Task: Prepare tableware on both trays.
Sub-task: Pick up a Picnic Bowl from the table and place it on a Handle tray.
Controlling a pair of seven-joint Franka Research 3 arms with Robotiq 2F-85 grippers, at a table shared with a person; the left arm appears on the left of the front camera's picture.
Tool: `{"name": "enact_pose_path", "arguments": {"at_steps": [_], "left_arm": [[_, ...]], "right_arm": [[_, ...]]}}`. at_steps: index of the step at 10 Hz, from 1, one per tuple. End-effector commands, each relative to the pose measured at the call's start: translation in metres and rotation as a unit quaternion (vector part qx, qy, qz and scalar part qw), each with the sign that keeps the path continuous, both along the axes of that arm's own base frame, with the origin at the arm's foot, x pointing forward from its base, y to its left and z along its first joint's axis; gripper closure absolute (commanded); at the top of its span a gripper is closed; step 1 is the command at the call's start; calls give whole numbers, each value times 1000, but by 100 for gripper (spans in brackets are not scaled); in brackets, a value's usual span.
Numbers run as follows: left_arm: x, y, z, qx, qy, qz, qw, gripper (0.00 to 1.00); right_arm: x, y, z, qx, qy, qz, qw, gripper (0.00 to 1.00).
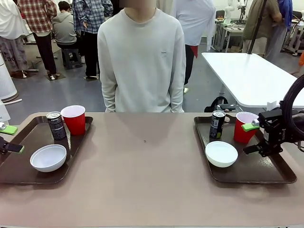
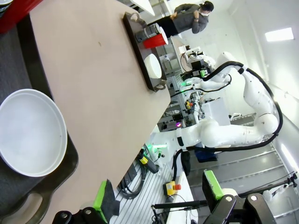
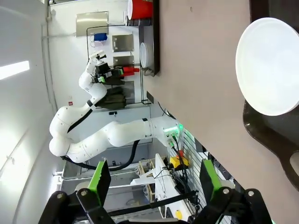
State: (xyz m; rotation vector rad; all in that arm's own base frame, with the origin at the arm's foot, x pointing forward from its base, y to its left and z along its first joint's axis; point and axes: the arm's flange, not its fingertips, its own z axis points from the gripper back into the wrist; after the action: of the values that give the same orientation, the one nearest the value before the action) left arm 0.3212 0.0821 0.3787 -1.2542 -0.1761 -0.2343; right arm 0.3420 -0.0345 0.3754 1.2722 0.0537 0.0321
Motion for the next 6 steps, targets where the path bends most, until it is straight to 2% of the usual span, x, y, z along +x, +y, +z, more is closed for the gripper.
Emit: {"name": "enact_pose_path", "arguments": {"at_steps": [1, 6], "left_arm": [[-3, 3, 0, -3, -7, -6, 1000, 0], [-3, 3, 0, -3, -7, -6, 1000, 0]], "right_arm": [[0, 3, 7, 7, 10, -8, 1000, 0], [0, 3, 7, 7, 10, -8, 1000, 0]]}}
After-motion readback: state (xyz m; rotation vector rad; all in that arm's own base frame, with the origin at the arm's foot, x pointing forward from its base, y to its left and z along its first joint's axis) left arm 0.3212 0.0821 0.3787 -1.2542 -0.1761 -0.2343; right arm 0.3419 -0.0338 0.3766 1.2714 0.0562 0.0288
